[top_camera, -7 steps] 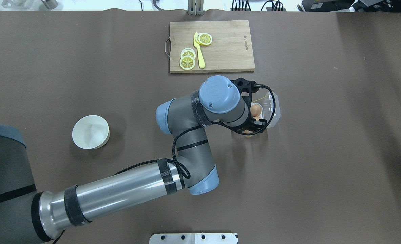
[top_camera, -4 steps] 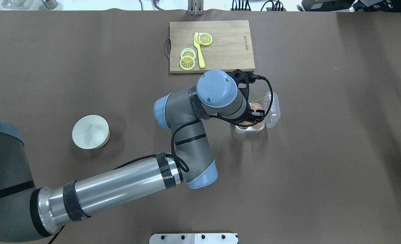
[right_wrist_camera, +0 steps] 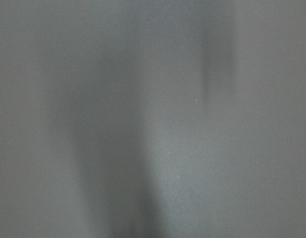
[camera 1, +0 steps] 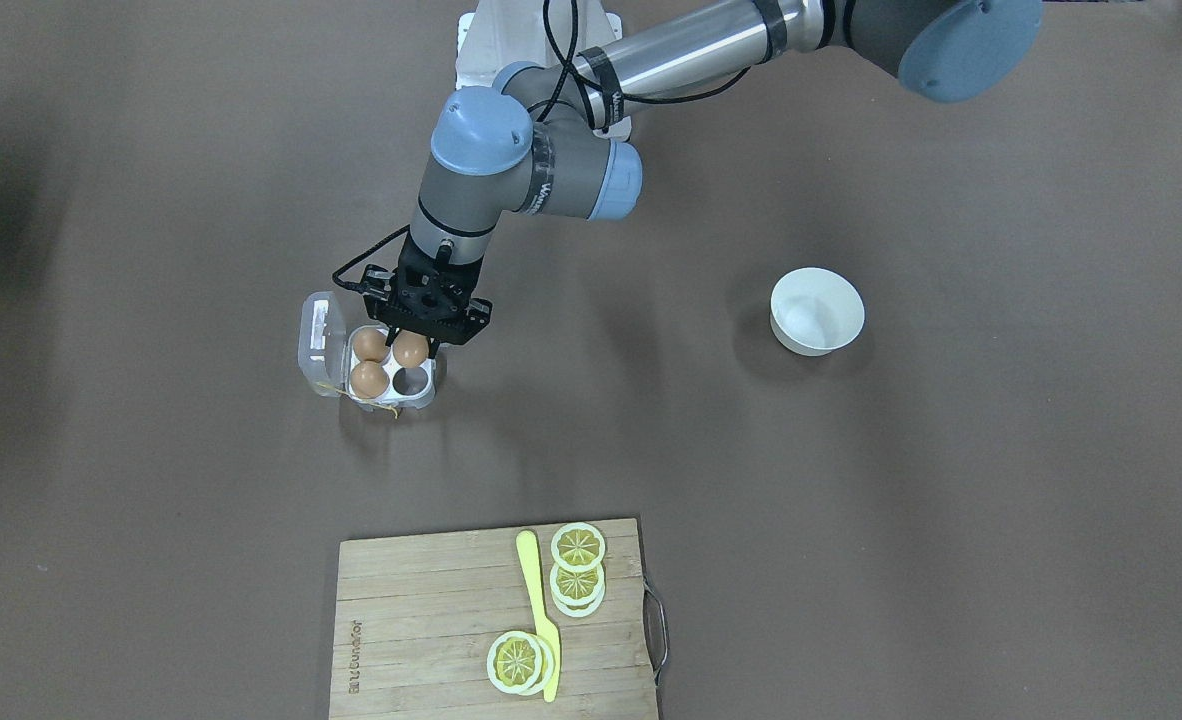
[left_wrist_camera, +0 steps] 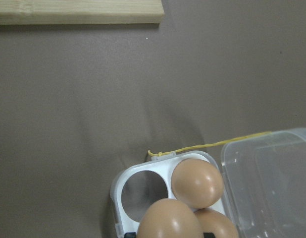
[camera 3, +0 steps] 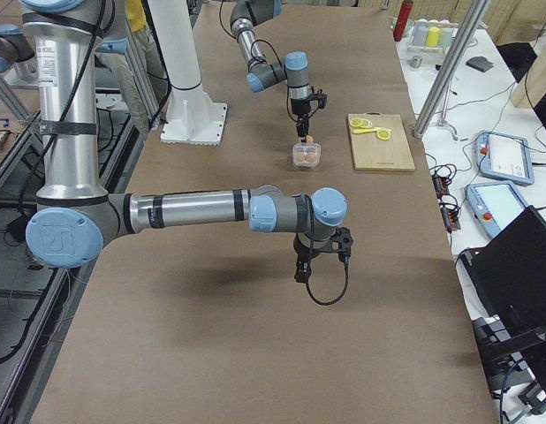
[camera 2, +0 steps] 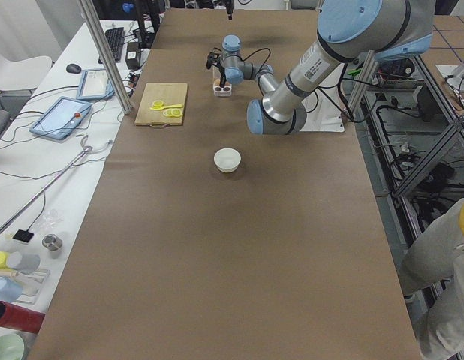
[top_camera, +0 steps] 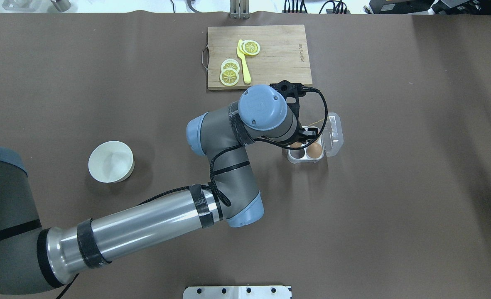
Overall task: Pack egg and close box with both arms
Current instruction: 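Lower the egg into an empty slot and open the left gripper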
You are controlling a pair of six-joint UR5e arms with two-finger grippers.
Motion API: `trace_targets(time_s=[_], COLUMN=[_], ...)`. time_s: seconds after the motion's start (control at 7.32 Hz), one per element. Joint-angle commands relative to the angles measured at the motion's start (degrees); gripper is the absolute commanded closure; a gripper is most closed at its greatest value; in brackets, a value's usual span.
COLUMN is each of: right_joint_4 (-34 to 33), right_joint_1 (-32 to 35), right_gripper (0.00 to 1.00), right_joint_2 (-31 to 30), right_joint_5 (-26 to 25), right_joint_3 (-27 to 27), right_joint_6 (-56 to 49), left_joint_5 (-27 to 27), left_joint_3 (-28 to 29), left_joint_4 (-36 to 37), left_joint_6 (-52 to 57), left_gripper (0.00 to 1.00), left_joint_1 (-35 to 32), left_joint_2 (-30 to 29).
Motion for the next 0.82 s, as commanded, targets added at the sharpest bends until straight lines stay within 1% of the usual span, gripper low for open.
trace_targets(time_s=[0.0,0.27,0.41,0.55,0.68], right_joint_4=[0.0,0.0,0.0,0.0,-0.1], right_joint_1=[0.0,0.0,0.1,0.0,0.1], right_gripper=[0.00,0.00,0.00,0.00,0.00], right_joint_2=[0.0,0.0,0.0,0.0,0.0], right_joint_5=[0.0,0.0,0.0,0.0,0.0], right_joint_3=[0.0,0.0,0.0,0.0,0.0], right_joint_6=[0.0,0.0,0.0,0.0,0.0], left_joint_5=[0.1,0.1,0.1,0.1,0.1], left_joint_3=[1.4,1.3,1.3,1.2,1.2], left_joint_4=[-1.3,-1.8,-2.0,-2.0,-2.0], left_joint_6=[0.0,0.0,-0.2,-0.2,-0.5], left_gripper=[0.81,0.79,0.72,0.52,0.37], left_joint_1=[0.2,0.3,0.3,0.3,0.3], left_joint_2=[0.0,-0.2,-0.2,-0.2,-0.2])
